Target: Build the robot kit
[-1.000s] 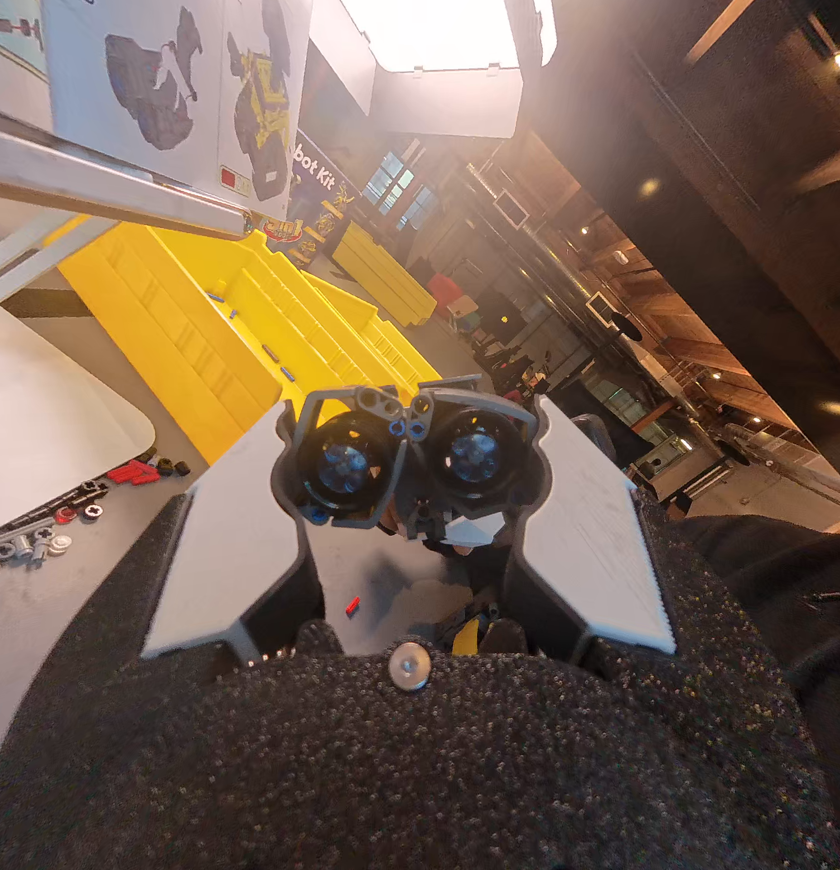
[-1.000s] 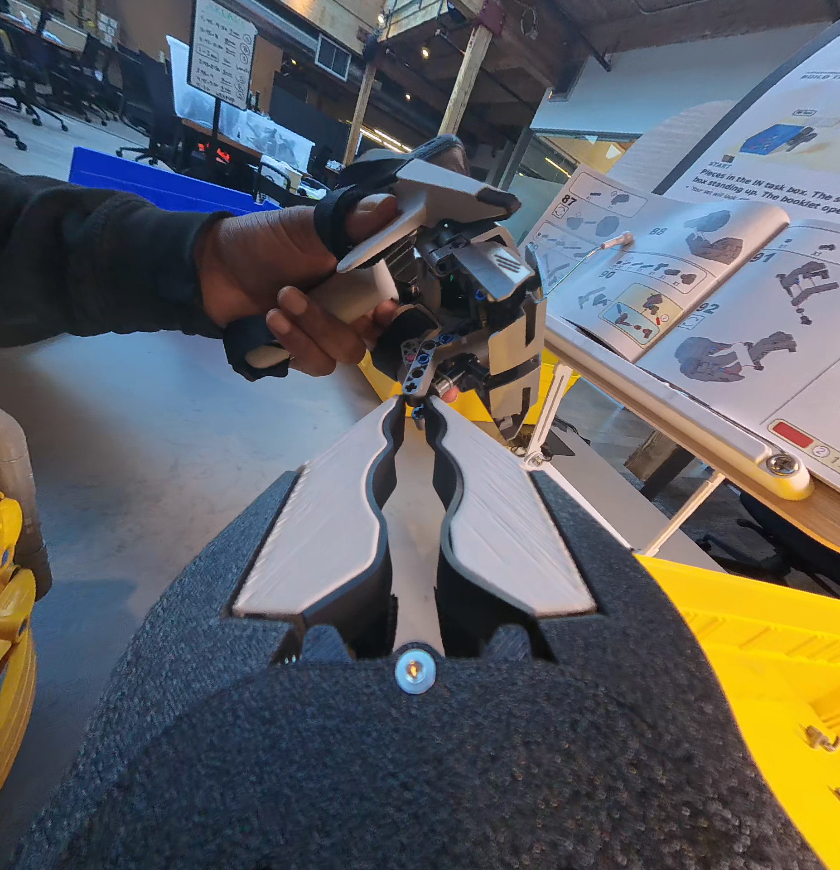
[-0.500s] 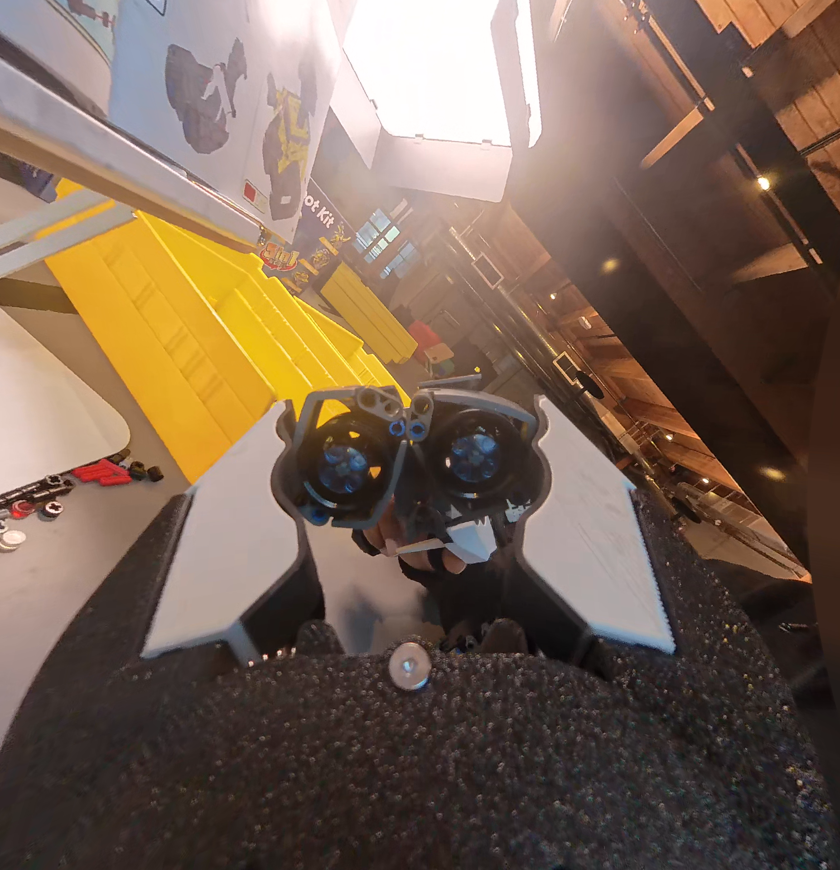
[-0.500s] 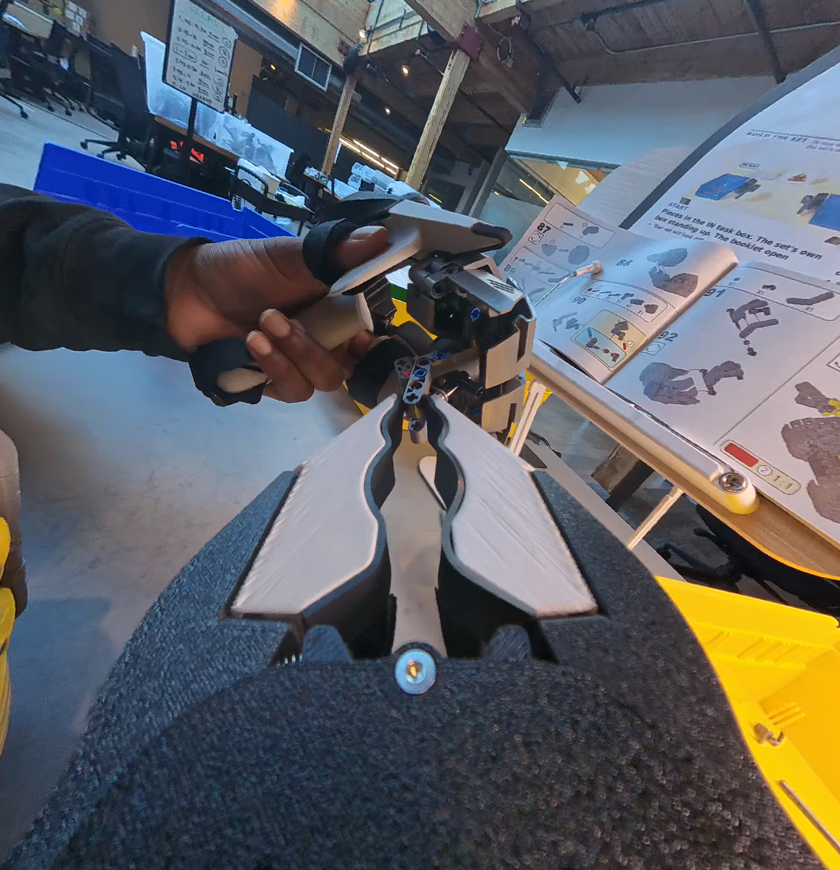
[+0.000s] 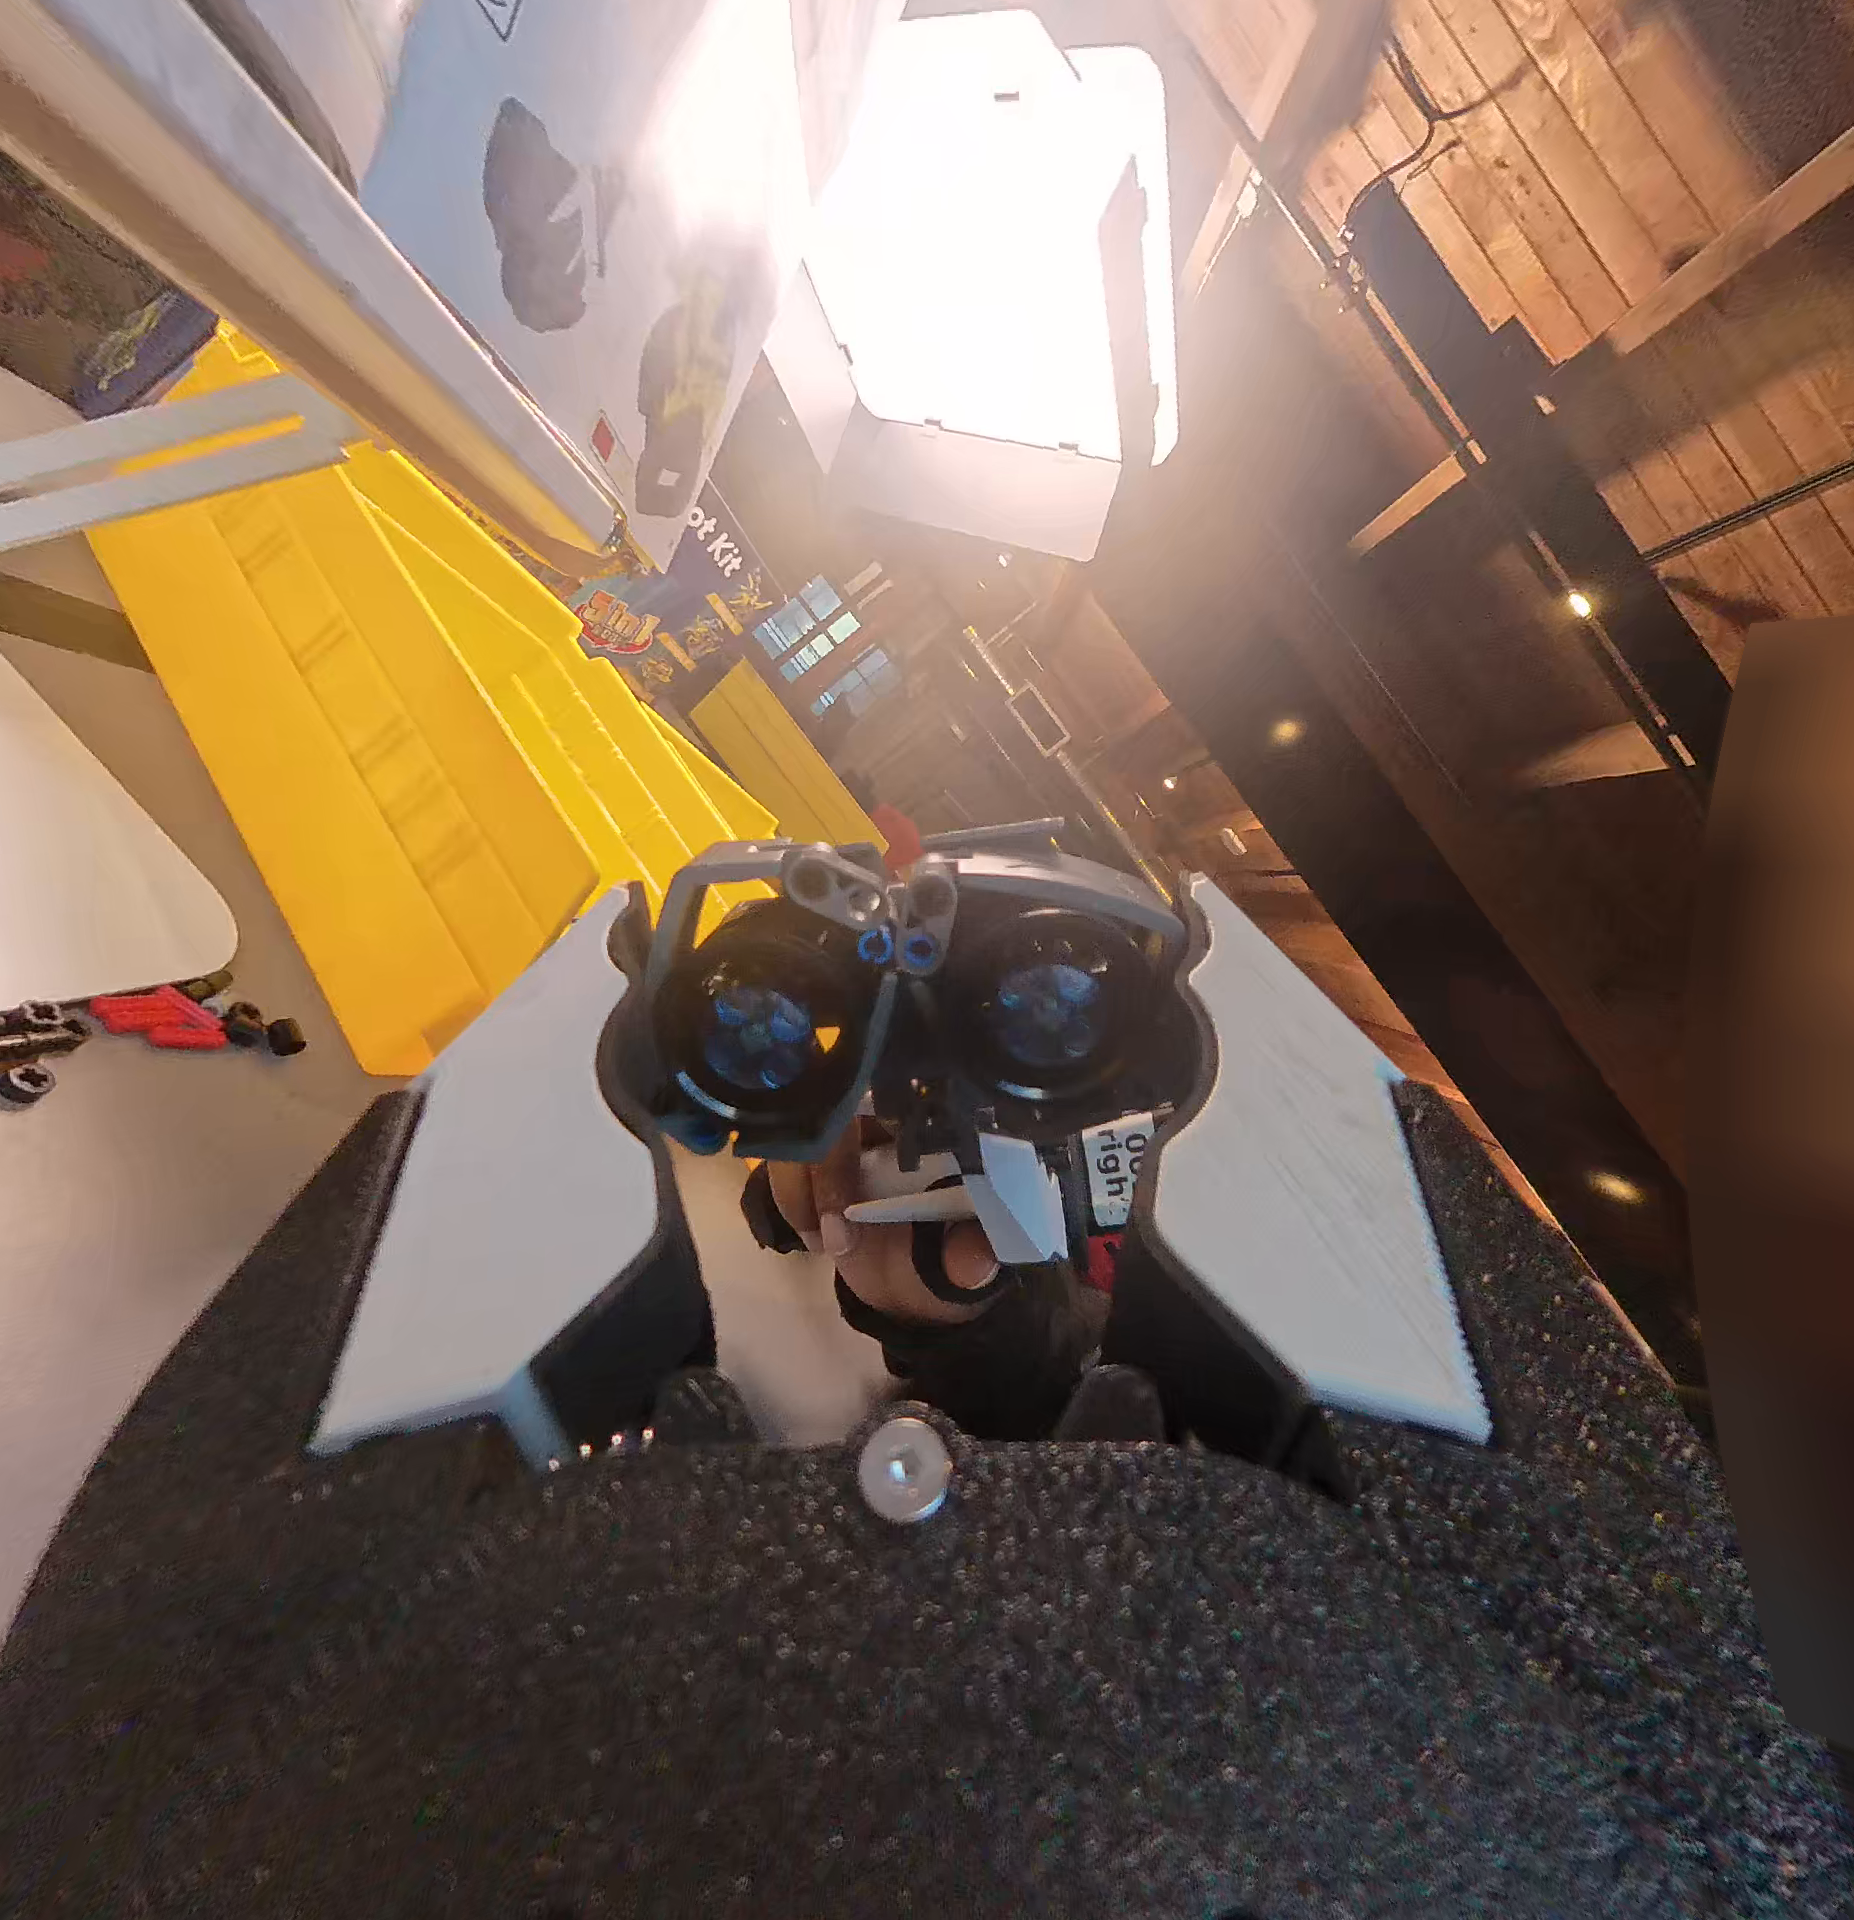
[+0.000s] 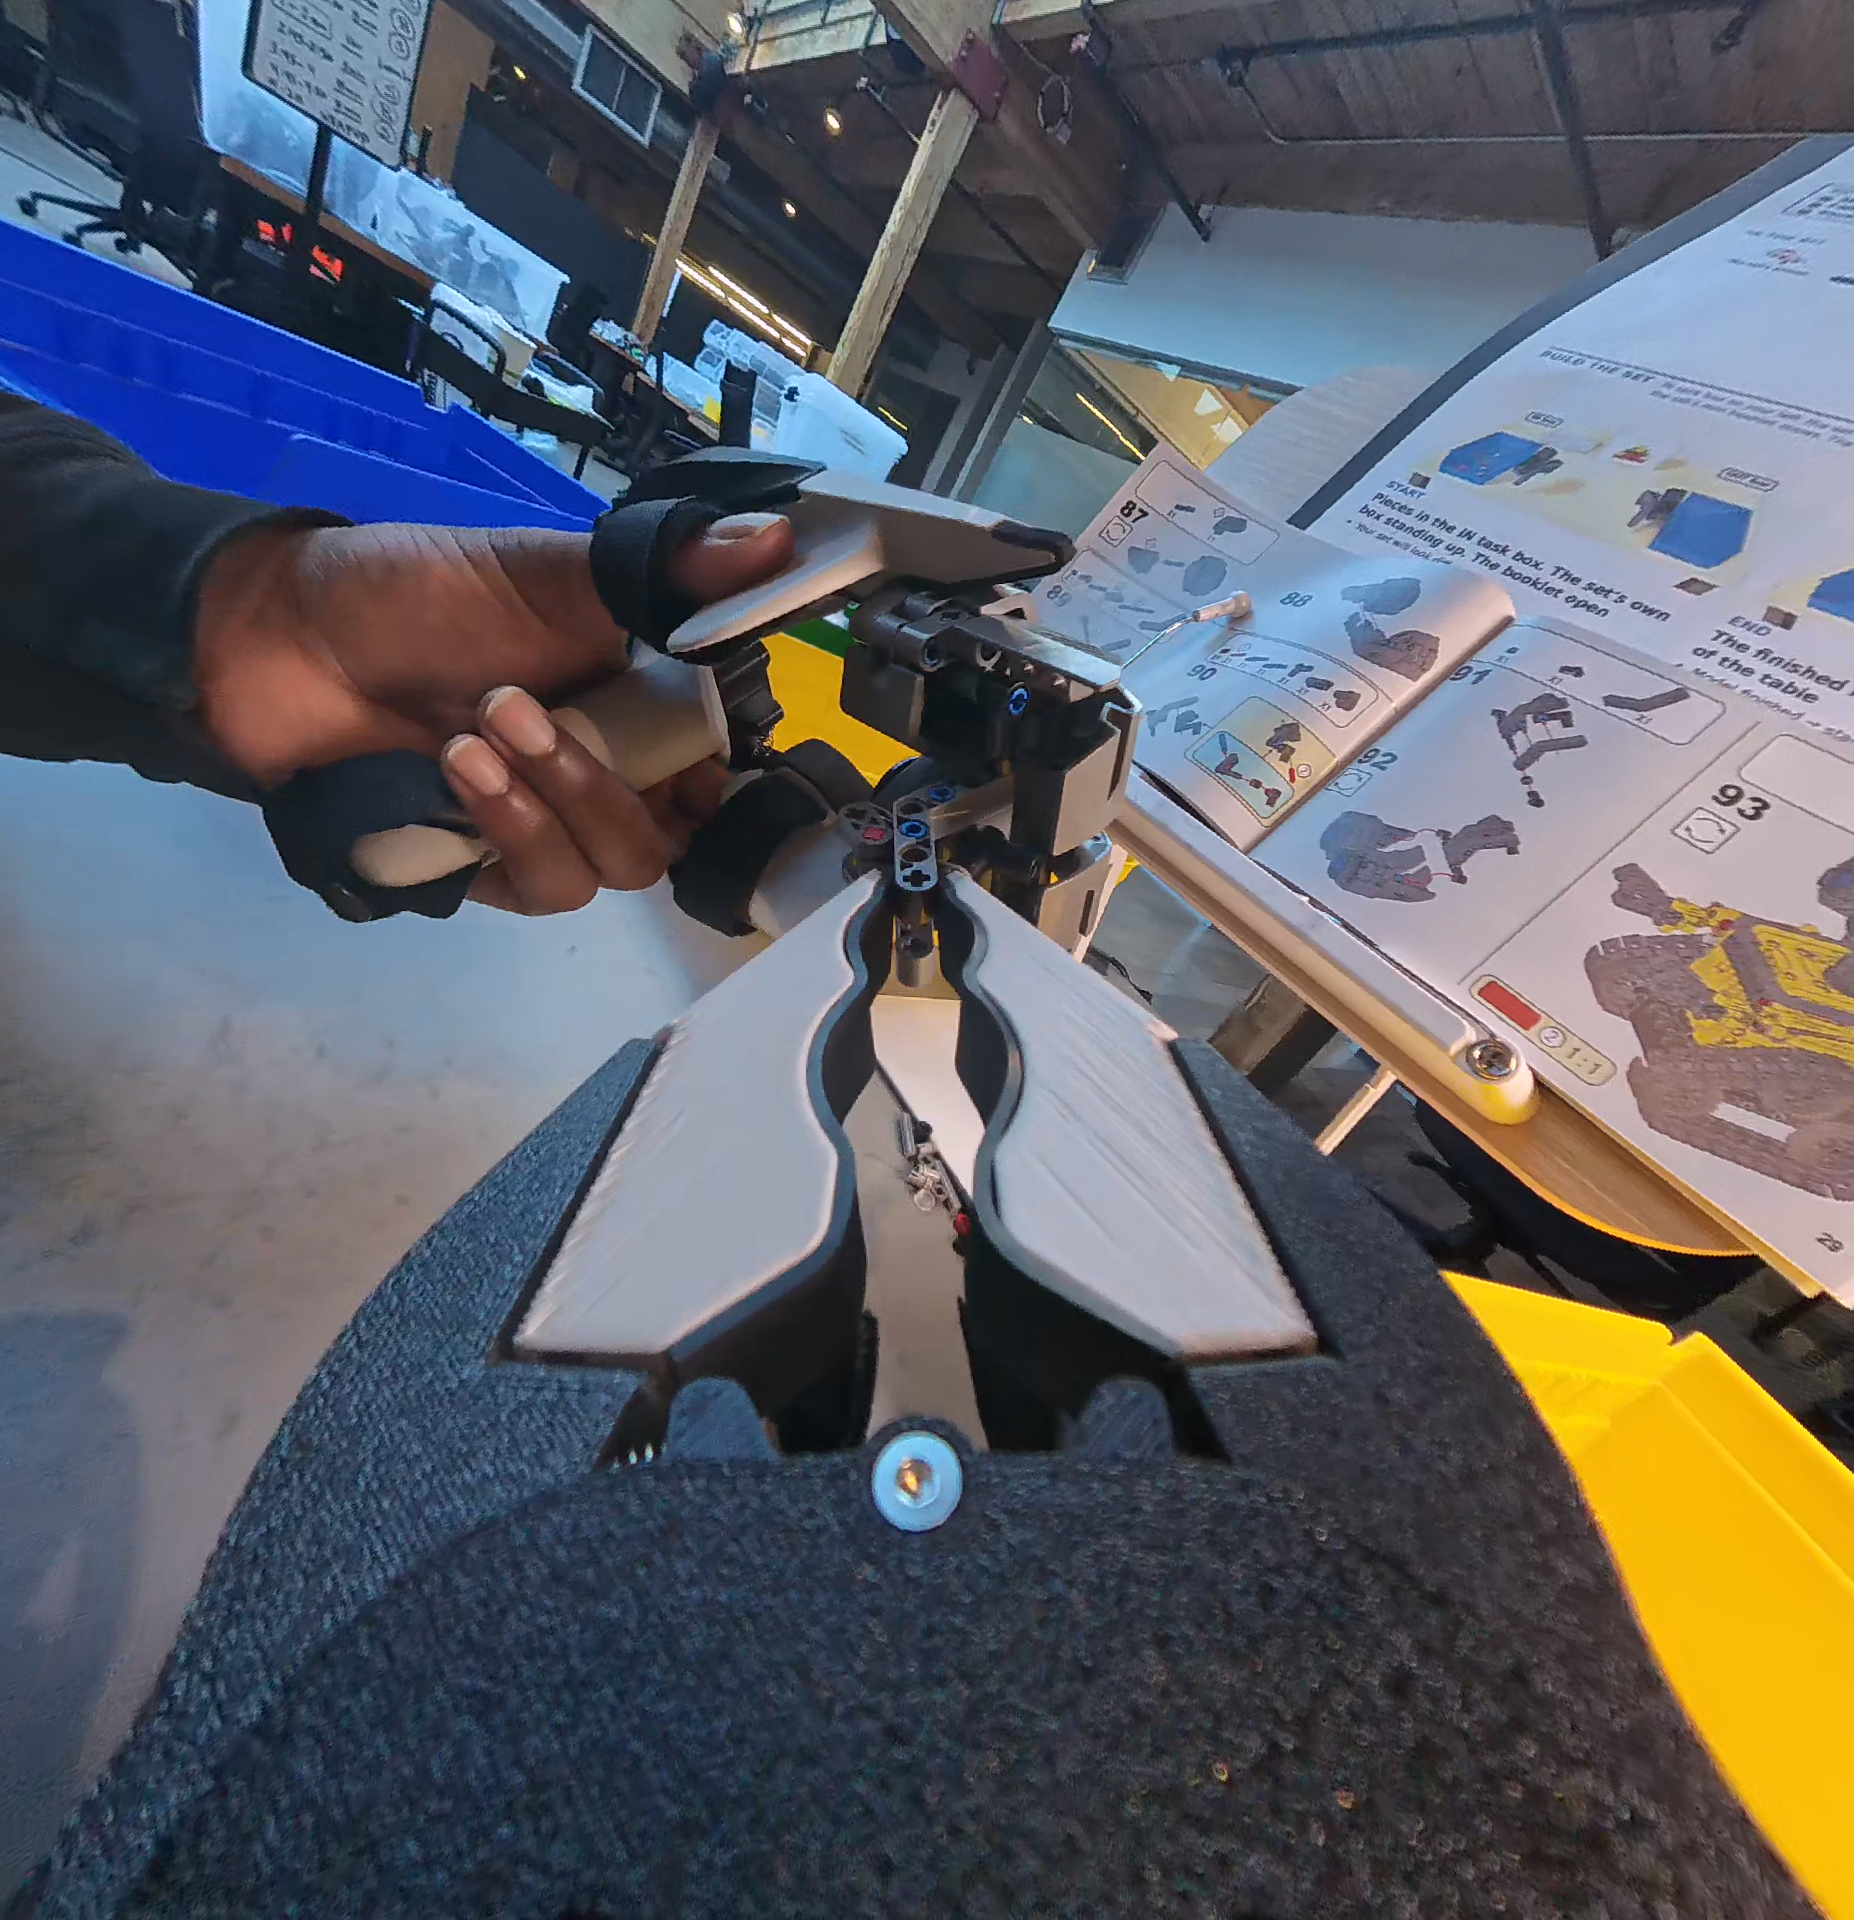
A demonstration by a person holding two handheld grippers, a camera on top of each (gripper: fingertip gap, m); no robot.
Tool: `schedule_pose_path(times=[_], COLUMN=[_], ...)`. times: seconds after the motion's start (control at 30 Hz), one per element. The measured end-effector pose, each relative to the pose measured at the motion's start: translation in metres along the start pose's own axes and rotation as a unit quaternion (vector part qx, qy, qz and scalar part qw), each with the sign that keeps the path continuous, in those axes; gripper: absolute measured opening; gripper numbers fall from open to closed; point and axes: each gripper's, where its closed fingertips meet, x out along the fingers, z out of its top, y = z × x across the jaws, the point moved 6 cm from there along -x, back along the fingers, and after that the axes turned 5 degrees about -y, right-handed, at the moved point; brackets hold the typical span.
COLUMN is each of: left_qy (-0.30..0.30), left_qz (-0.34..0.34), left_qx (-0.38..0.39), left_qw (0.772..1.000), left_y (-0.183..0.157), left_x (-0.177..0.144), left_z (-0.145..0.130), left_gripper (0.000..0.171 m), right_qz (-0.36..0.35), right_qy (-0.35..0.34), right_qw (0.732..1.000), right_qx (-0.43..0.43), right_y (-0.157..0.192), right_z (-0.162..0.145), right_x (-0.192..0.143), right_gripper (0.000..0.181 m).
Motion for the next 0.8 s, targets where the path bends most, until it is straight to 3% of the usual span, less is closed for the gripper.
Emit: schedule_pose_path(times=[0.23,0.33,0.5,0.8], left_qy=[-0.010,-0.006,-0.015,0.014], left_qz=[-0.003,-0.003,-0.008,-0.013], left_qx=[-0.018,-0.027,-0.042,-0.002], left_qw=[1.000,1.000,0.999,1.000], left_y=[0.006,0.009,0.012,0.007], left_x=[-0.001,0.000,0.000,0.001], left_z=[-0.004,-0.008,-0.010,-0.009], left_gripper=[0.097,0.097,0.097,0.098], right_qz=[0.003,0.011,0.022,0.036], right_qy=[0.000,0.003,0.006,0.002], right_qw=[1.000,1.000,1.000,0.998], right_qx=[0.006,0.015,0.007,0.042], right_y=[-0.002,-0.001,0.001,-0.002], right_z=[-0.003,-0.005,-0.005,-0.004], right_x=[-0.001,0.000,-0.001,-0.002], right_gripper=[0.008,0.019,0.008,0.007])
